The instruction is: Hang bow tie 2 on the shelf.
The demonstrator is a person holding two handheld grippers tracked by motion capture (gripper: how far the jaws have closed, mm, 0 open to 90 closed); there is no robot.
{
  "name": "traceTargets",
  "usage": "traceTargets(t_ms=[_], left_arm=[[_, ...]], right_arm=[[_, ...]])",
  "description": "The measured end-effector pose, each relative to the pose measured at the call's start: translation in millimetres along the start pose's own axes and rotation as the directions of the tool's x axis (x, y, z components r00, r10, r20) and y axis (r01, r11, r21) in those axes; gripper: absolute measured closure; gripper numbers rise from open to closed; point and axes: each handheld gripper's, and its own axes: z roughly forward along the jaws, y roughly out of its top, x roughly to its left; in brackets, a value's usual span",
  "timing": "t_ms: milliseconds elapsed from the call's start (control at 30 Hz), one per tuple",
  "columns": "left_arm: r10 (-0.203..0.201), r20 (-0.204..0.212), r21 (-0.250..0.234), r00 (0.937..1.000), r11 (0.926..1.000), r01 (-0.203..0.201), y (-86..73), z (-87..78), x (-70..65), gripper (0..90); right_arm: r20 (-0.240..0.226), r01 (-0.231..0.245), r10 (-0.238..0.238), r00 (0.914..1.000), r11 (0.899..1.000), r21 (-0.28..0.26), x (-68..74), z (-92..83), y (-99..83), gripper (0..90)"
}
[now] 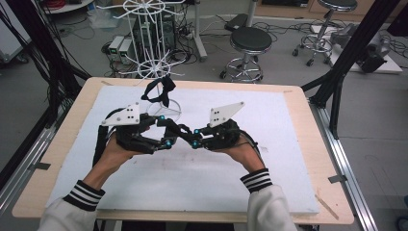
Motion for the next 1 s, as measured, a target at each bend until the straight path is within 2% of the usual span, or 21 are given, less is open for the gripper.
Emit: traceTargets(t_ms=[100, 133, 200, 300, 400, 567, 600, 667, 733, 767, 800, 867, 900, 1000], left_arm=[[-0.014, 0.025, -0.014, 0.9996, 0.9998, 0.015, 0.0, -0.1, 1.1, 50.1], [-0.012, 0.024, -0.012, 0.9996, 0.9999, 0.012, 0.1, -0.4, 1.2, 54.0], [0.0, 0.037, -0.009, 0.9993, 1.0, 0.001, -0.1, -0.7, 1.1, 67.4], [-0.002, 0.042, 0.0, 0.9991, 1.0, 0.002, 0.0, -0.7, 0.1, 78.5], [-0.005, 0.038, 0.0, 0.9993, 1.0, 0.005, 0.4, -0.5, -0.8, 82.2], [-0.009, 0.027, 0.008, 0.9996, 0.9999, 0.009, 0.7, -0.7, -1.1, 82.9], [-0.004, 0.019, 0.009, 0.9998, 1.0, 0.004, 0.8, -0.7, -1.7, 83.1], [-0.002, 0.003, 0.011, 1.0, 0.9999, 0.002, 0.9, -1.2, -1.9, 83.3], [-0.007, -0.002, 0.004, 1.0, 1.0, 0.007, 1.2, -1.9, -1.5, 83.4], [-0.005, -0.006, 0.003, 1.0, 1.0, 0.005, 1.4, -2.5, -1.5, 83.3], [-0.004, -0.003, 0.002, 1.0, 1.0, 0.004, 1.7, -3.0, -1.6, 83.3], [-0.003, -0.005, 0.0, 1.0, 1.0, 0.003, 1.7, -3.6, -1.7, 83.3], [-0.004, -0.007, -0.001, 1.0, 1.0, 0.004, 1.8, -4.0, -1.8, 83.3], [-0.001, -0.012, -0.001, 0.9999, 1.0, 0.001, 1.9, -5.4, -0.8, 83.3]], right_arm=[[-0.003, 0.004, -0.004, 1.0, 1.0, 0.001, 0.8, 0.9, 0.7, 80.9], [-0.001, 0.01, -0.01, 0.9999, 1.0, 0.0, 0.7, 1.2, 0.9, 80.9], [-0.005, 0.012, -0.012, 0.9999, 1.0, 0.003, 0.8, 1.6, 1.1, 80.8], [-0.005, 0.009, -0.009, 1.0, 1.0, 0.017, 0.8, 2.3, 0.7, 80.4], [-0.003, 0.009, -0.008, 1.0, 1.0, 0.017, 0.6, 3.0, 0.5, 79.7], [-0.003, 0.003, -0.003, 1.0, 1.0, 0.016, 0.2, 3.7, 0.1, 76.9], [0.001, 0.008, -0.008, 1.0, 1.0, 0.009, -0.4, 4.4, -0.2, 72.4], [0.022, -0.01, 0.011, 0.9997, 1.0, -0.003, 1.0, 6.5, -1.4, 36.6], [0.097, -0.019, 0.018, 0.9951, 1.0, 0.018, 2.5, 8.5, -1.9, 14.1], [0.121, -0.036, 0.034, 0.9921, 0.999, 0.02, 2.8, 8.8, -2.6, 9.1], [0.124, -0.053, 0.051, 0.991, 0.999, 0.007, 1.2, 8.0, -3.2, 9.0], [0.138, -0.064, 0.07, 0.988, 0.997, -0.042, 0.0, 4.3, -3.9, 6.4], [0.145, -0.069, 0.077, 0.9864, 0.996, -0.062, 0.0, 2.9, -4.0, 1.6], [0.165, -0.053, 0.064, 0.9842, 0.996, -0.067, 0.5, -1.2, -4.7, 1.7]])
